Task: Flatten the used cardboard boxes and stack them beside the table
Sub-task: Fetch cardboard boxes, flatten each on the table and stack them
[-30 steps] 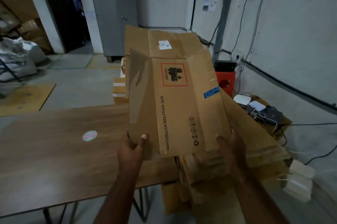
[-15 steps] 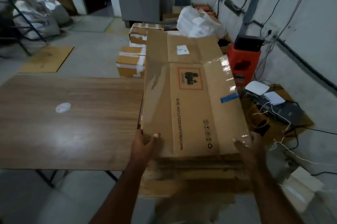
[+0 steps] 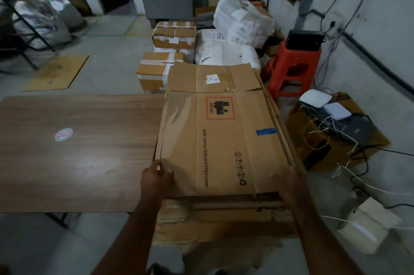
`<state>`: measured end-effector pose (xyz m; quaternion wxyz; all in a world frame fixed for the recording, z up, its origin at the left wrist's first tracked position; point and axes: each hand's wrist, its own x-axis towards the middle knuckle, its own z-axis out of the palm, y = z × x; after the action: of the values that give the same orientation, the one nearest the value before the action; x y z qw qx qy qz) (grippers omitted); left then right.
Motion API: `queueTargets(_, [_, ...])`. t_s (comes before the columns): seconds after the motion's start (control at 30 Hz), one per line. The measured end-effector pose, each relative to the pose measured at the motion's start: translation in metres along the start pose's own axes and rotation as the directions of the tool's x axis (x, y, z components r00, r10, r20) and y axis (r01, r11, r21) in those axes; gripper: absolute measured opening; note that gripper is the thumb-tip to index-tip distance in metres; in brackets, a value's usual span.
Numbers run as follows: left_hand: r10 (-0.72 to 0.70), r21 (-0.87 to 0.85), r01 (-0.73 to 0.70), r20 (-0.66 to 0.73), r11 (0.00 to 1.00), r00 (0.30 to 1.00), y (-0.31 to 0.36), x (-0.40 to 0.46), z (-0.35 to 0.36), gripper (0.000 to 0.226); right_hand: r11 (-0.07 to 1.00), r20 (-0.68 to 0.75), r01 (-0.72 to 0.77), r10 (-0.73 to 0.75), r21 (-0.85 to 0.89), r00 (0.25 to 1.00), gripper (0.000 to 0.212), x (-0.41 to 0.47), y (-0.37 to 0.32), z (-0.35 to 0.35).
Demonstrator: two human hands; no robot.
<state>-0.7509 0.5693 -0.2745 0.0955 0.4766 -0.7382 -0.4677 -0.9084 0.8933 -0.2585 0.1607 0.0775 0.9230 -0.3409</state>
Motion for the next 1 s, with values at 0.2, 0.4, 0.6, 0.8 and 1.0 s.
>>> queueTargets(0.2, [-0.022, 0.023, 0.021, 0.038, 1.000, 0.999, -0.012, -0.006, 0.006, 0.050, 0.999, -0.029, 0.019, -0.021, -0.048, 0.999, 0.076, -0.005, 0.009, 0.006])
queueTargets(0.4, [0.010, 0.075, -0.013, 0.042, 0.997, 0.999, -0.023, -0.010, 0.004, 0.054, 0.992, -0.062, 0.031, -0.039, -0.122, 0.997, 0.073, -0.007, 0.017, 0.011])
queueTargets(0.6, [0.148, 0.252, -0.121, -0.089, 0.960, 0.985, -0.003, -0.026, -0.004, 0.049, 0.957, -0.155, 0.180, -0.218, -0.227, 0.964, 0.083, -0.018, 0.001, 0.011])
queueTargets(0.8, [0.414, 0.312, -0.364, -0.108, 0.878, 0.904, -0.002, -0.046, -0.025, 0.035, 0.859, -0.155, 0.460, -0.498, -0.226, 0.853, 0.069, -0.052, -0.044, 0.040])
queueTargets(1.0, [0.472, 0.272, -0.417, -0.184, 0.867, 0.862, -0.028, -0.066, -0.077, 0.034, 0.726, 0.078, 0.672, -0.668, -0.146, 0.740, 0.053, -0.121, -0.105, 0.094])
